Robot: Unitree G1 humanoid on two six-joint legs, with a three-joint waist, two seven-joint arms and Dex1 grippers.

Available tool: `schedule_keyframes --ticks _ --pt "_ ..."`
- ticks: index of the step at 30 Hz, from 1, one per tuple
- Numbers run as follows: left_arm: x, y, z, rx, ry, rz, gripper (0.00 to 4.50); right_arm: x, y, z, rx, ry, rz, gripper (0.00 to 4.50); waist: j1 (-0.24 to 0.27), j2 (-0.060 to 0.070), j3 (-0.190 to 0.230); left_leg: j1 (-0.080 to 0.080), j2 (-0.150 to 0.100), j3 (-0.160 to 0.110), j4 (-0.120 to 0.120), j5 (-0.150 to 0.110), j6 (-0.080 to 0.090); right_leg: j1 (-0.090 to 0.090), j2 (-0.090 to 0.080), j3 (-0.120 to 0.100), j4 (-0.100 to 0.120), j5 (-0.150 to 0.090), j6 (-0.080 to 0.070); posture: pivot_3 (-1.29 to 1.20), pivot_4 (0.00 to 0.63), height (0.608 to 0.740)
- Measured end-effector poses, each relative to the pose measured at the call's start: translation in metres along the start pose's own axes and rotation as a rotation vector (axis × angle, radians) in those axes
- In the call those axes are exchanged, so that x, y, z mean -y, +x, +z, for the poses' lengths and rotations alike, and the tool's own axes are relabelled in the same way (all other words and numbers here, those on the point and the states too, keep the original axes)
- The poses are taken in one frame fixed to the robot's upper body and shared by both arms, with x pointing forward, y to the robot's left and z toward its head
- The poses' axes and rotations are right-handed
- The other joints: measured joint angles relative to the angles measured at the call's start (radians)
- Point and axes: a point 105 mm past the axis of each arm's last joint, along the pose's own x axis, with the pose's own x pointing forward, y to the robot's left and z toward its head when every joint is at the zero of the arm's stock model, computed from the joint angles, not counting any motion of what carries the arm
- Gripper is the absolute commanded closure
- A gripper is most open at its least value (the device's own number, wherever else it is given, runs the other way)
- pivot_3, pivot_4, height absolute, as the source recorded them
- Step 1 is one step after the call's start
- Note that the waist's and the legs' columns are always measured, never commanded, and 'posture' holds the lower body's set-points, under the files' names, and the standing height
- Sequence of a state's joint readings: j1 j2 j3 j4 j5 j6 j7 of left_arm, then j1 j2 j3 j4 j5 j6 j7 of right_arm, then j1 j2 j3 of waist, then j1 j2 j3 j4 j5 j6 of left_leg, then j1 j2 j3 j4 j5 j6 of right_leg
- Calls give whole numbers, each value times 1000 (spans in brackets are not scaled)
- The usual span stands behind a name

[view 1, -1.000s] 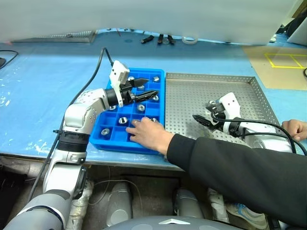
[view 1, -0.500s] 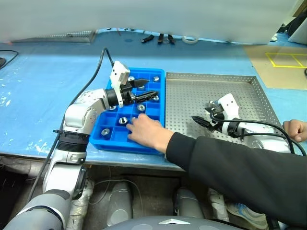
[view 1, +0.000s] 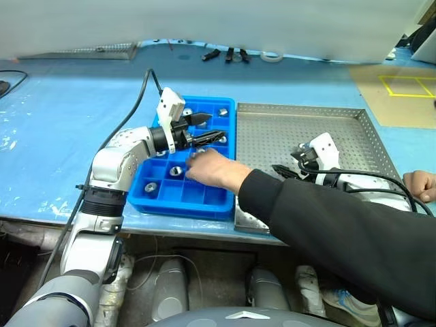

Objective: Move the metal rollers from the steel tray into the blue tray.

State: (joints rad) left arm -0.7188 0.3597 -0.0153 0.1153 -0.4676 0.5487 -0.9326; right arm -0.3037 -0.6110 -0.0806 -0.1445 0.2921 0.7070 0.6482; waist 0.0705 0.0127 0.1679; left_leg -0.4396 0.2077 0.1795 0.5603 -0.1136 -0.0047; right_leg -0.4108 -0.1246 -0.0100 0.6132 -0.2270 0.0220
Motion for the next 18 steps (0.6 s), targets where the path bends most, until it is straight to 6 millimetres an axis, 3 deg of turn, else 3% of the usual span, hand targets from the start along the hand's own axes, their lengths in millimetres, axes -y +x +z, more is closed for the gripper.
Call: schedule_keyframes --ticks 11,18 --pt "2 1 -5 -19 -3 -6 452 43 -4 9 62 11 -232 577 -1 0 0 0 0 0 0 0 0 0 0 0 0 0 0 -118 150 740" --pt "2 1 -5 -22 -2 -7 452 44 -4 6 56 16 -237 577 -2 0 0 0 0 0 0 0 0 0 0 0 0 0 0 -117 150 740"
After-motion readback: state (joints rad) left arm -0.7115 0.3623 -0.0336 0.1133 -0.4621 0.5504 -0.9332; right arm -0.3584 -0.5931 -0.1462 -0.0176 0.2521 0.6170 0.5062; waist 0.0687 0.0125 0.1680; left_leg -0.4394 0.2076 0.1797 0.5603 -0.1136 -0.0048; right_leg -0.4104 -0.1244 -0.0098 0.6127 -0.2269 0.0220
